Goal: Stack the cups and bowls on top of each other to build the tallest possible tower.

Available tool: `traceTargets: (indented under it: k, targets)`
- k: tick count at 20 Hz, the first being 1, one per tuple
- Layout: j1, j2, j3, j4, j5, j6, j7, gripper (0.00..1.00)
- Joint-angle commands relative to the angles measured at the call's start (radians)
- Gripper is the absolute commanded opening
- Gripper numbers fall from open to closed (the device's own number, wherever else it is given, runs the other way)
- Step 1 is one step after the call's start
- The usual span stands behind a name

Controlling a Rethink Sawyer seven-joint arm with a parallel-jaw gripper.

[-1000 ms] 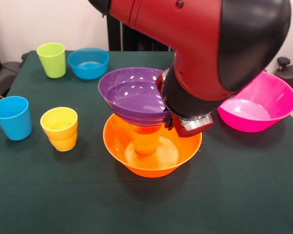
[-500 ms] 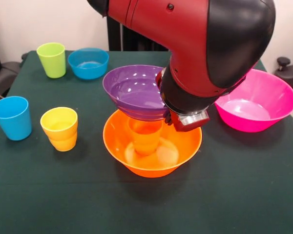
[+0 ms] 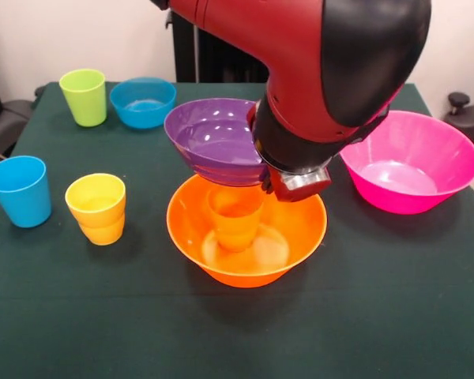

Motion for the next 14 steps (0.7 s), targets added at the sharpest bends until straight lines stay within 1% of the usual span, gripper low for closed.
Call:
traceTargets:
  k: [1, 4, 7, 12, 14]
  targets:
    - [0.022, -0.041, 0.154, 0.103, -0.087, -0.118, -0.045, 0.00]
    - [0.029, -0.052, 0.175, 0.126, -0.090, -0.148, -0.030, 0.00]
    - [0.034, -0.060, 0.181, 0.139, -0.092, -0.154, -0.021, 0.00]
    - [0.024, -0.052, 0.203, 0.149, -0.088, -0.203, -0.021, 0.00]
    - [0.021, -0.053, 0.206, 0.148, -0.090, -0.200, -0.020, 0.00]
